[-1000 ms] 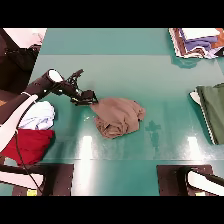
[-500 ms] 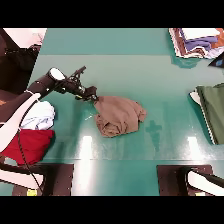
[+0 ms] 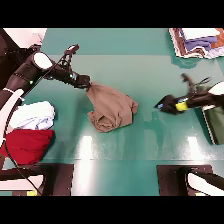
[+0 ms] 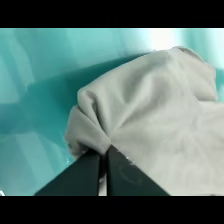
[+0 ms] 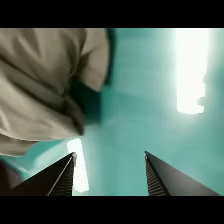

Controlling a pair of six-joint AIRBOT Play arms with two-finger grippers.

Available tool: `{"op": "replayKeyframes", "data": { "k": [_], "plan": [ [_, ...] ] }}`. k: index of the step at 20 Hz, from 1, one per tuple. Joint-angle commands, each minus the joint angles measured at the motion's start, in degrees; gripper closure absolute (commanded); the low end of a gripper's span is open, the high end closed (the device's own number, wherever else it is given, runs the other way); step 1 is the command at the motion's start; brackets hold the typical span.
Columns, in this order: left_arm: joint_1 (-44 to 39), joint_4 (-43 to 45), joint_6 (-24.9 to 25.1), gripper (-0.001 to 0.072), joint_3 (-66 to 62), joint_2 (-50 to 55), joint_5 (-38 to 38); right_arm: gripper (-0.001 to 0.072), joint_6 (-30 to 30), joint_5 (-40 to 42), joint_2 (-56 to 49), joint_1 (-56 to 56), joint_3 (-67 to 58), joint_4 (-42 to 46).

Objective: Fold the shirts.

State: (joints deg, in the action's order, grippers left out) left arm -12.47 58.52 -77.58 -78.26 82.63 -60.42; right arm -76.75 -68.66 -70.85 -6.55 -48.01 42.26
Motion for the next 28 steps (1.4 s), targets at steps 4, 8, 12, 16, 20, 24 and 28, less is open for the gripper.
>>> {"op": "replayKeyframes", "data": {
  "k": [4,8,12,16,20,24,28],
  "plan": [
    [0.02,2.38,0.04,0.0675,-0.37,-0.74,-0.55,0.0223,17.99,5.81,-11.23,-12.11,4.66,-19.15],
    [0.02,2.84,0.02,0.0675,-0.37,-0.74,-0.63,0.0223,18.38,7.39,-15.65,-15.67,-1.84,-17.66],
    [0.02,2.84,0.02,0.0675,-0.37,-0.74,-0.76,0.0316,18.36,6.62,-17.77,-18.23,-6.73,-15.91],
    [0.02,2.84,0.00,0.0676,-0.39,-1.57,-1.53,0.0696,18.32,5.03,-17.70,-19.47,-9.99,-13.55],
    [0.33,5.88,0.00,0.0676,-5.99,-9.86,0.31,0.0697,9.64,1.46,-10.16,-14.67,-19.08,-2.08],
    [0.31,5.31,0.02,0.0676,-16.90,-20.09,-0.50,0.0697,0.70,-2.84,1.57,-9.75,-33.92,12.48],
    [0.31,2.84,0.04,0.0676,-24.68,-25.77,-4.68,0.0697,-0.85,-5.07,8.90,-8.46,-45.83,16.48]
  ]
}}
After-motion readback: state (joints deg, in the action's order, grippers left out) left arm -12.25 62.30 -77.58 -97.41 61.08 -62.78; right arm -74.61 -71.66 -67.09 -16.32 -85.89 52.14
